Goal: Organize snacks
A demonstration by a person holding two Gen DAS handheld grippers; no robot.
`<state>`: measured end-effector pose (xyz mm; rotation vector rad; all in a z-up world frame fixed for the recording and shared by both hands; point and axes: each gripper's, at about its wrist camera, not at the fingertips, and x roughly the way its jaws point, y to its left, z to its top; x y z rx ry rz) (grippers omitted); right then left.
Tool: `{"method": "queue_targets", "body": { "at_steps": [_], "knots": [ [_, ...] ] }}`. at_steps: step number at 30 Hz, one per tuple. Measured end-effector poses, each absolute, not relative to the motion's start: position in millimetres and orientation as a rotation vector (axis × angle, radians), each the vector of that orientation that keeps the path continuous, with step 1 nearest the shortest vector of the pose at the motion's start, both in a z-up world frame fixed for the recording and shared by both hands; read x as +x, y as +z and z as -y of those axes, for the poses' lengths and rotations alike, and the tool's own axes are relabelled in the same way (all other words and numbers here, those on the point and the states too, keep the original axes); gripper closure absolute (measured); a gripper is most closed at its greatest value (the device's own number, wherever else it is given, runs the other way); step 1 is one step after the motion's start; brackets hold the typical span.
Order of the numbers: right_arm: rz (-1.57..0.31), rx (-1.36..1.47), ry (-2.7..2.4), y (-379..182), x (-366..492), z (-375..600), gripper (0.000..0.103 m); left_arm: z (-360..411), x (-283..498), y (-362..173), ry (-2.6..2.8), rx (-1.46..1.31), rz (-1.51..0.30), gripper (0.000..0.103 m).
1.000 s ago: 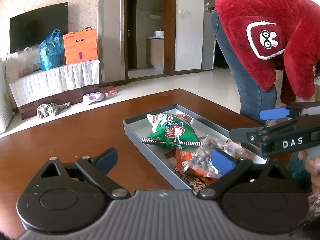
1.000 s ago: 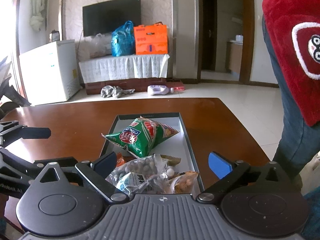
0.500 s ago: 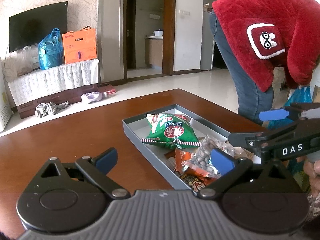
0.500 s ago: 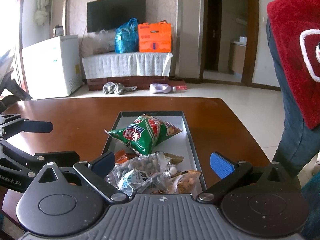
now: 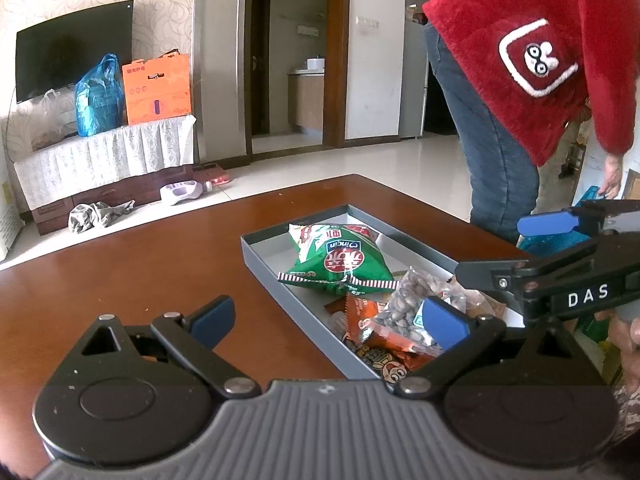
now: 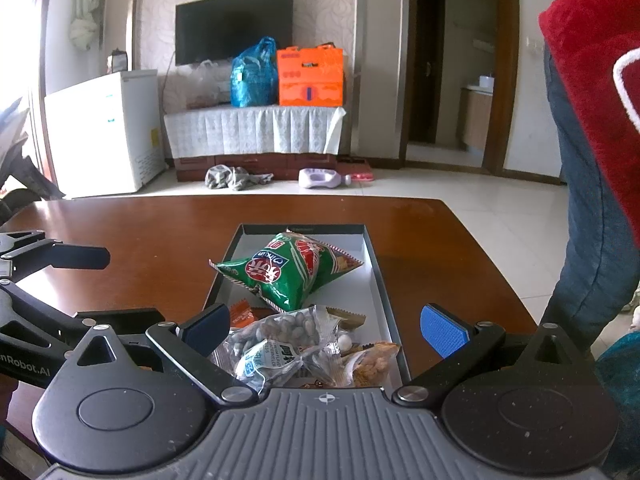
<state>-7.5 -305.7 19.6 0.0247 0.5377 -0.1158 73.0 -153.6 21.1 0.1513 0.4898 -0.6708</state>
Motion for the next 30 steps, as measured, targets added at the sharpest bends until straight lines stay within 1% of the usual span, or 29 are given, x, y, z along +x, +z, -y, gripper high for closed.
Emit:
{"method": "queue_targets", "body": {
  "at_steps": [30],
  "knots": [
    [-0.538,0.02,-0.115,21.3,-9.4,303.3,0.0,159.4,72.1,20.6,-0.689,0.141,-0.502,0.001]
  ]
}}
